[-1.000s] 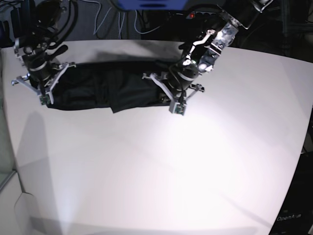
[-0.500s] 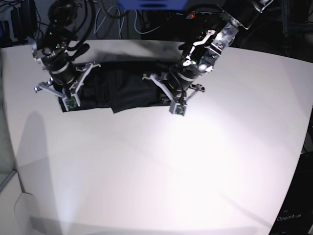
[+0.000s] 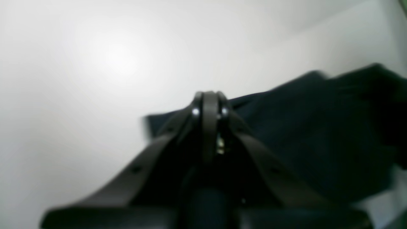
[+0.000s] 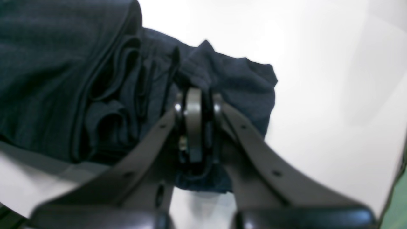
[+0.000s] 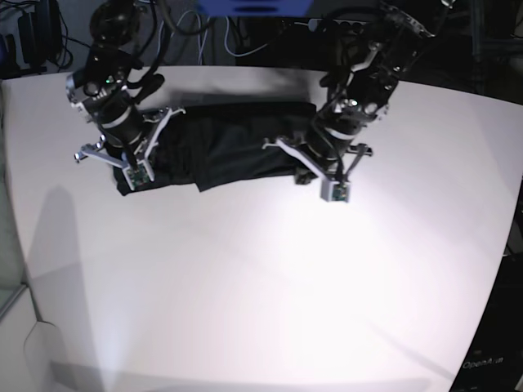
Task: Fold the T-shirt properly
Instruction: 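Lift the right end and fold it over toward the left gripper, then carry the right gripper's end over onto the bundle beside the left gripper, then release the left gripper and press the bundle flat with the right gripper, then grasp the black bundle's edges with both grippers and rotate it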
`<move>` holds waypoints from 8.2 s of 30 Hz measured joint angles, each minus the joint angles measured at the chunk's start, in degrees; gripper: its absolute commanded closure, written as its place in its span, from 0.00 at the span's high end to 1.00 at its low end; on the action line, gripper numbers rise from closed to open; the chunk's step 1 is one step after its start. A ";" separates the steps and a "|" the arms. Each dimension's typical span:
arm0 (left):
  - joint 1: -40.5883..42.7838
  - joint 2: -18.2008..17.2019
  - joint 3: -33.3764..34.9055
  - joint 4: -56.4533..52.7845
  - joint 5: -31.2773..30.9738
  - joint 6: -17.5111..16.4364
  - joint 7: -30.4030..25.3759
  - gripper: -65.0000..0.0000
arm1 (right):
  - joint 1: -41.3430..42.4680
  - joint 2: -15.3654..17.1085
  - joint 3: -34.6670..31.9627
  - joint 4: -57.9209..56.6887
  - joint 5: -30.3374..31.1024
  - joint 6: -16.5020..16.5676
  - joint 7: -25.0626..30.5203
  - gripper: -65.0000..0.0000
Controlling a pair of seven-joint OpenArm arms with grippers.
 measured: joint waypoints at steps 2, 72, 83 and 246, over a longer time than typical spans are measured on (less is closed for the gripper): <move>1.88 -0.59 -3.28 -1.14 0.31 -0.31 -0.26 0.00 | 0.04 0.00 0.07 0.00 0.00 0.02 -0.04 0.00; -4.61 3.28 -0.07 -13.60 0.44 -1.79 2.38 0.00 | 4.22 2.51 -27.41 3.80 -16.31 0.02 -0.17 0.00; -5.38 3.30 -0.09 -15.87 0.42 -2.91 0.07 0.00 | -1.05 3.96 -27.67 3.85 -16.87 0.02 -0.46 0.00; 8.44 -9.05 7.10 -1.70 0.61 -2.40 -2.16 0.00 | -1.36 9.05 -18.03 -10.51 -10.47 0.00 6.69 0.00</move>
